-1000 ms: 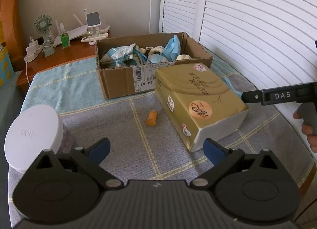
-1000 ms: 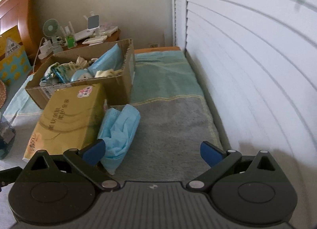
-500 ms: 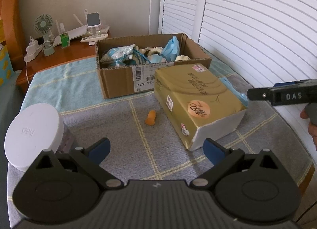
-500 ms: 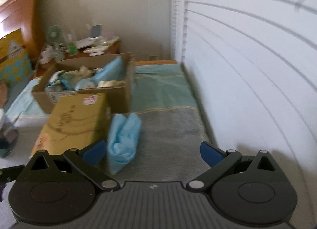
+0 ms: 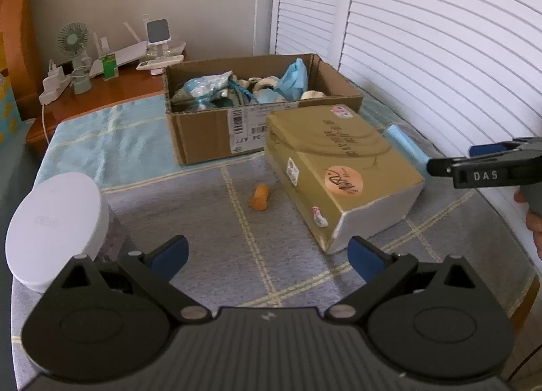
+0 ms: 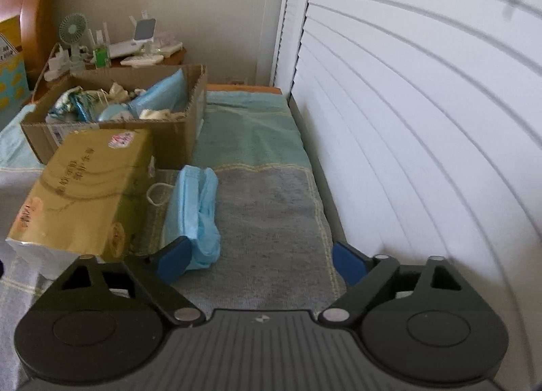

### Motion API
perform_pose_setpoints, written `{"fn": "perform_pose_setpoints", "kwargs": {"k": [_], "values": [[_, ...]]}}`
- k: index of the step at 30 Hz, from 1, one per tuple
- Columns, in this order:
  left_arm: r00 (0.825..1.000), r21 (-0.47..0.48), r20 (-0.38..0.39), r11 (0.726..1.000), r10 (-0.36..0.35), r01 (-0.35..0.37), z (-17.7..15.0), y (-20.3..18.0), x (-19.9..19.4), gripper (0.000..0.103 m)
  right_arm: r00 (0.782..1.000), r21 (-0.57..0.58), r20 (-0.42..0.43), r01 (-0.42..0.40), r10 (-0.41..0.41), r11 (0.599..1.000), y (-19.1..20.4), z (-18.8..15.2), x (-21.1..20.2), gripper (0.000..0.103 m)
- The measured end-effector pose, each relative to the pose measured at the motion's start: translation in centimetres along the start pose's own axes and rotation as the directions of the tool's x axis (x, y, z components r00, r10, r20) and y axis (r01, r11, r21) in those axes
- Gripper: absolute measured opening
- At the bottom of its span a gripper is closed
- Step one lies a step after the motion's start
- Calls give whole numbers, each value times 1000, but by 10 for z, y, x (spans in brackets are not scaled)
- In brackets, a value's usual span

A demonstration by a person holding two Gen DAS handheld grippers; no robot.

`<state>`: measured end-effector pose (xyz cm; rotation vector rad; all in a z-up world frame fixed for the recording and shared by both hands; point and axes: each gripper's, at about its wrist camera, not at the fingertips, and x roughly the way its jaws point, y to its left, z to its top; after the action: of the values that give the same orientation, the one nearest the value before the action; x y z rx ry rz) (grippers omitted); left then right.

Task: Organize soft objects
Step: 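Grasp the light blue face mask with the right tool while the left tool grasps the small orange toy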

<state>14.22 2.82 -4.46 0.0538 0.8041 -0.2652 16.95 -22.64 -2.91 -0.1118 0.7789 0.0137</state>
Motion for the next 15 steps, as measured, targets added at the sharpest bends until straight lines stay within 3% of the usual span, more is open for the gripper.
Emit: {"fn": "perform_pose_setpoints", "kwargs": {"k": [5, 9, 15], "values": [[1000, 12, 4, 1000, -14, 14, -1, -1, 1, 100, 994, -25, 33, -101, 102, 995, 5, -2, -7, 79], [1000, 15, 1, 1000, -26, 26, -3, 2, 4, 99, 990, -20, -17, -139, 139, 990, 8, -4, 10, 55], [999, 47, -7, 997, -53, 53, -2, 6, 8, 91, 982, 6, -39, -185, 185, 983, 4, -8, 23, 54]]}}
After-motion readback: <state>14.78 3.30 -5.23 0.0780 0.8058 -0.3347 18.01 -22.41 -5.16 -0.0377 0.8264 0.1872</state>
